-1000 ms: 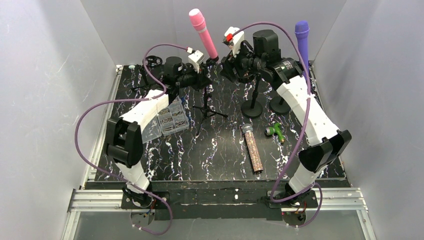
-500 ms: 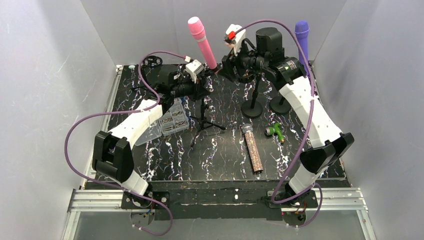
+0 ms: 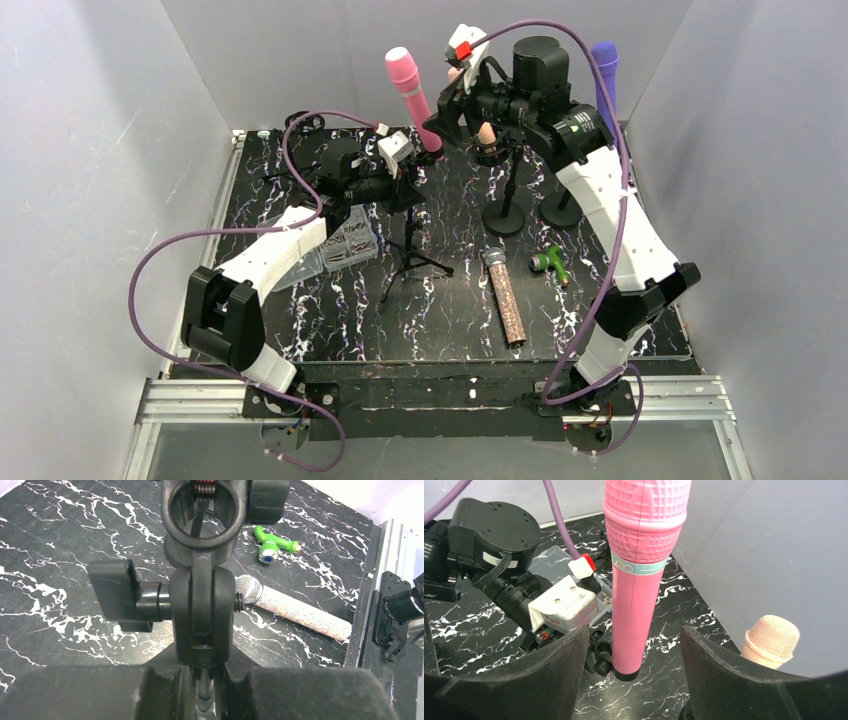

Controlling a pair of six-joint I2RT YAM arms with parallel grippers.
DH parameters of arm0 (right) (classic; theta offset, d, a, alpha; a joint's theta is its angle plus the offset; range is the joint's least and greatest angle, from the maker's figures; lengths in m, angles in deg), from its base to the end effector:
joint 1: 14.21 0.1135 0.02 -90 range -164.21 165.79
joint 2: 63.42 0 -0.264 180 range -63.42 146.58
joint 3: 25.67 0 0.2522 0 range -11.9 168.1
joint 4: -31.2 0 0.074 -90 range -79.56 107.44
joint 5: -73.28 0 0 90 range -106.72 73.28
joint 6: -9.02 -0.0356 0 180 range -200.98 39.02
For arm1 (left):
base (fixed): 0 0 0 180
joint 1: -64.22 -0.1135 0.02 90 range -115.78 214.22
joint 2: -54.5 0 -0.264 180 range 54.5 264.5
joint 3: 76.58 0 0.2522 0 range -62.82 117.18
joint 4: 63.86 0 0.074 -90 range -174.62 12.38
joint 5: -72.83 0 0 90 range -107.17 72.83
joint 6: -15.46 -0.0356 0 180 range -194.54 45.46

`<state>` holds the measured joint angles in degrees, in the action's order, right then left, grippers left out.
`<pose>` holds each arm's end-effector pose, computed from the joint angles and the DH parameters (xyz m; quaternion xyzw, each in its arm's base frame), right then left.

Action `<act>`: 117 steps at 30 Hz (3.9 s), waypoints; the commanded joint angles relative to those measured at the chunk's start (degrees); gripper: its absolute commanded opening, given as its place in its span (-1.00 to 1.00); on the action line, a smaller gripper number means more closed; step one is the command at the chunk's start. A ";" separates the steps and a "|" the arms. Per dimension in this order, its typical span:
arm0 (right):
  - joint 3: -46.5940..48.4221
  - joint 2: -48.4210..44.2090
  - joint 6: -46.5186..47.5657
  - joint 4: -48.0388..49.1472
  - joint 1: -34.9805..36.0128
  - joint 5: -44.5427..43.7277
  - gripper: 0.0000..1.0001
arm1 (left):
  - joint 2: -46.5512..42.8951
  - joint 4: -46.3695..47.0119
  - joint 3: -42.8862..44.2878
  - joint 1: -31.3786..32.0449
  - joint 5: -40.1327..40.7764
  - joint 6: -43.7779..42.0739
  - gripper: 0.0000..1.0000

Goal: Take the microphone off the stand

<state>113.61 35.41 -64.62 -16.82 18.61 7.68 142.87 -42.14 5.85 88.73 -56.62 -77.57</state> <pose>0.2928 0.2064 0.5240 -0.4326 0.6106 0.2495 0.6146 0.3191 -0.1703 0.3789 0.3966 0.4876 -0.3400 0.6996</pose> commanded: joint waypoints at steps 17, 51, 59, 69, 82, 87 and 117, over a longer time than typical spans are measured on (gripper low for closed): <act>0.54 3.14 -0.50 2.77 4.09 -0.41 0.47 | -7.09 2.70 -5.10 1.76 -3.90 -0.97 -1.00; 3.12 2.40 -3.55 2.58 10.81 -3.64 -0.97 | -8.31 -13.60 -9.96 1.94 -9.68 -6.75 -1.00; 3.88 2.35 -1.51 1.44 11.11 0.01 -0.97 | -7.88 -16.86 -9.93 1.94 -10.95 -7.87 -1.00; 5.71 2.42 0.89 -0.08 11.22 2.71 -0.97 | -8.21 -17.51 -11.68 1.95 -12.72 -8.15 -1.00; 6.93 2.82 -2.64 2.39 13.34 -10.06 -0.97 | -8.24 -20.88 -11.70 1.94 -9.12 -7.16 -1.00; 7.87 2.70 -2.52 1.66 13.76 -9.80 -0.97 | -8.06 -21.45 -11.93 1.94 -9.32 -7.78 -1.00; -1.46 -11.34 2.90 1.62 6.83 -13.68 -0.97 | -5.18 -20.93 -1.60 -0.77 -10.20 0.03 -1.00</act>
<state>116.89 29.20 -61.28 -19.36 26.83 -5.23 135.31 -52.71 0.95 88.67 -64.70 -84.39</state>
